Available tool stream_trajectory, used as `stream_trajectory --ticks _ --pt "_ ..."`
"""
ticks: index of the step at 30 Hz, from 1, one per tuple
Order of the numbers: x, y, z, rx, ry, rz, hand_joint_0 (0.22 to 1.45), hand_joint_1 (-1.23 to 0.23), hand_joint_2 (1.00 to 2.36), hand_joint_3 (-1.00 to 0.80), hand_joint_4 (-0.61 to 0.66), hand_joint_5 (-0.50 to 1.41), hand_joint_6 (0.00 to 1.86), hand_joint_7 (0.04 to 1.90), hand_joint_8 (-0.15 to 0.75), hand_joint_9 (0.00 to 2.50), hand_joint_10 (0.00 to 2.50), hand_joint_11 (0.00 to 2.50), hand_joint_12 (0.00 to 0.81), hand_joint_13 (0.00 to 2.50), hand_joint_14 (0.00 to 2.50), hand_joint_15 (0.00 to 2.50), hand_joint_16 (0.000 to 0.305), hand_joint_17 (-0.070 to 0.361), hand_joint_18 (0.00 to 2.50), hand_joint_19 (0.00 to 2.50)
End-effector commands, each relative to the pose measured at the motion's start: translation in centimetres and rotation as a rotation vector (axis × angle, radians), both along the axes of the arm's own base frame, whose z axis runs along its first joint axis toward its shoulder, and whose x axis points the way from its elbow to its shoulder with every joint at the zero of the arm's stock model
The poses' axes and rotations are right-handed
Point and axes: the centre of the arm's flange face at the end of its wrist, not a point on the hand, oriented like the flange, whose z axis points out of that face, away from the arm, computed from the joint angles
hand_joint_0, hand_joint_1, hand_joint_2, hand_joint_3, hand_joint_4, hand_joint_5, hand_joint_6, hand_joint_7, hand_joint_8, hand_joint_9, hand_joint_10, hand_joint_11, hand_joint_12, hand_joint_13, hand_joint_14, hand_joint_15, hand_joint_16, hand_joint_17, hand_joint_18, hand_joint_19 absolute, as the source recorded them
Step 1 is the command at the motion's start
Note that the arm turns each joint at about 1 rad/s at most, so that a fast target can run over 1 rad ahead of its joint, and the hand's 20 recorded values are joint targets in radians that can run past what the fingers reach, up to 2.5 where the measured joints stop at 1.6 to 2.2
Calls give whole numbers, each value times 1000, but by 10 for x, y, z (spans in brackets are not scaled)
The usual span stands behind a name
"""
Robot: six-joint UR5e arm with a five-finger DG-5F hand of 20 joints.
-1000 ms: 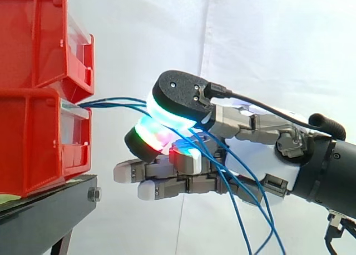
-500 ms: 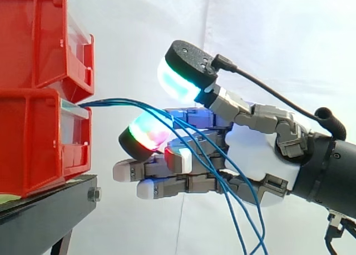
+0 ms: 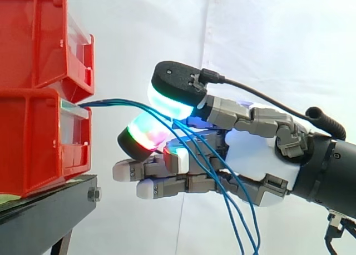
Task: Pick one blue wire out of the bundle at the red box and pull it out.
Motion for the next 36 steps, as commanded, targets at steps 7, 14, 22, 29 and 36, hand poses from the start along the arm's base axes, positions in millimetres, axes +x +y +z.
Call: stream_trajectory --ticks 7,14,22,29,36 --pt "0 0 0 0 0 0 584 -774 1015 -228 215 -56 672 1290 260 1293 25 887 367 596 12 311 49 109 584 400" --pt "0 0 1 -1 -1 -2 583 -827 1014 -262 196 -88 737 1223 254 1244 26 912 355 552 12 306 46 104 538 412" --pt "0 0 0 3 0 -2 576 -740 1015 -260 223 -104 790 1158 252 1253 25 938 359 555 12 312 47 105 536 419" --pt "0 1 0 5 -1 -3 586 -530 1014 -280 212 -90 797 1144 257 1320 21 917 367 575 13 308 49 110 553 439" --pt "0 3 0 19 -2 5 546 -539 1010 -360 213 -90 789 1184 259 1324 24 933 367 569 12 321 48 108 541 448"
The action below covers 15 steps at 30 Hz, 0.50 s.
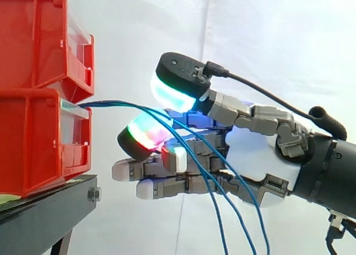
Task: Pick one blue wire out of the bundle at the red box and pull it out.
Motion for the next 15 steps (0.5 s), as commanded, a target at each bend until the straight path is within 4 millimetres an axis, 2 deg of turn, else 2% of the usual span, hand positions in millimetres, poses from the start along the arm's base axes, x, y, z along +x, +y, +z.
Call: stream_trajectory --ticks 1,8,11,15 --pt "0 2 0 10 -2 6 536 -554 1009 -376 216 -93 793 1179 265 1319 25 931 372 571 12 319 49 110 545 446" --pt "0 10 -1 68 -18 38 511 -735 1004 -437 234 -104 813 1158 276 1299 25 941 383 575 12 315 50 114 545 427" --pt "1 11 1 73 -22 42 571 -790 1011 -349 223 -109 833 1170 264 1288 23 963 363 570 12 310 47 107 535 424" --pt "0 13 6 79 -30 46 577 -800 1013 -267 203 -106 848 1170 275 1312 24 955 372 587 14 313 49 111 564 410"
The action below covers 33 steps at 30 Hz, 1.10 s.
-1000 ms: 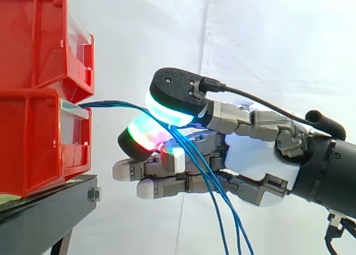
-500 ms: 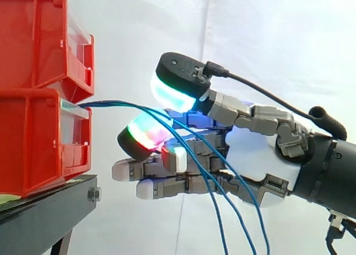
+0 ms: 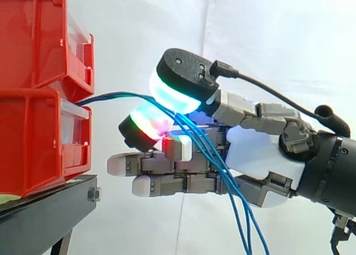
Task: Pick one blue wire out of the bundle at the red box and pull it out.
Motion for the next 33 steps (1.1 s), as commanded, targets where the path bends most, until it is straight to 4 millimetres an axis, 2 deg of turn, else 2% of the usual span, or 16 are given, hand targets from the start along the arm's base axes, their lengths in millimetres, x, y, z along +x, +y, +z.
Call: stream_trajectory --ticks 1,4,13,20,25,33 --pt "-1 2 10 8 -13 5 574 -802 1013 -253 201 -106 848 1177 277 1313 23 962 376 591 12 316 50 113 570 407" --pt "-1 2 10 7 -10 5 569 -745 1009 -232 215 -104 844 1123 300 1339 21 930 412 614 10 304 57 128 616 385" --pt "-2 5 11 10 5 12 574 -667 1007 -190 204 -90 789 1090 300 1327 21 890 422 609 12 297 59 133 619 387" --pt "-5 8 23 10 27 16 581 -725 1011 -155 210 -101 804 1119 301 1301 21 925 412 598 10 298 57 128 603 380" --pt "-6 8 21 7 43 18 584 -782 1012 -131 217 -113 825 1133 301 1279 21 955 404 584 11 302 56 125 595 366" --pt "-7 11 21 7 43 21 579 -775 1008 -84 152 -109 837 1099 293 1290 21 866 415 603 10 283 59 133 629 361"
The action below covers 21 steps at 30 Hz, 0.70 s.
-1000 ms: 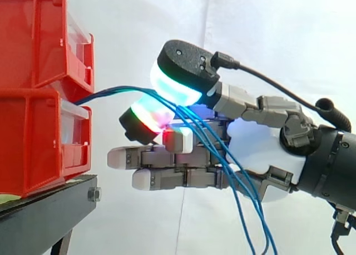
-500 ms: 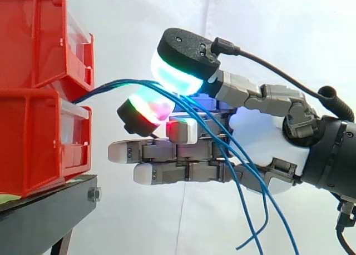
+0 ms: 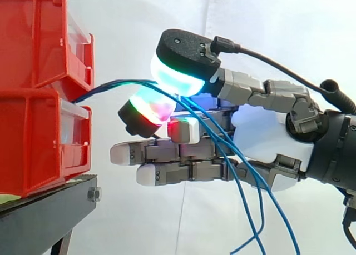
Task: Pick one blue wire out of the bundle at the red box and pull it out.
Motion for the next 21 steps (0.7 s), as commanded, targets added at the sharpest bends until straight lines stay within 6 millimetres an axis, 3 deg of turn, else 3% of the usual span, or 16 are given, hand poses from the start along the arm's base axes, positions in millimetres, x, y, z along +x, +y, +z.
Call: stream_trajectory --ticks 1,13,21 --pt "0 2 0 0 0 2 579 -774 1007 -76 148 -107 836 1104 300 1295 18 867 419 608 10 282 60 135 637 360" --pt "-1 5 0 42 -7 21 611 -805 1009 -13 74 -105 856 1103 303 1291 21 898 404 615 10 283 57 128 644 341" --pt "-4 5 17 60 -9 30 612 -811 1004 19 38 -97 857 1097 297 1263 20 846 413 623 9 273 59 132 666 328"
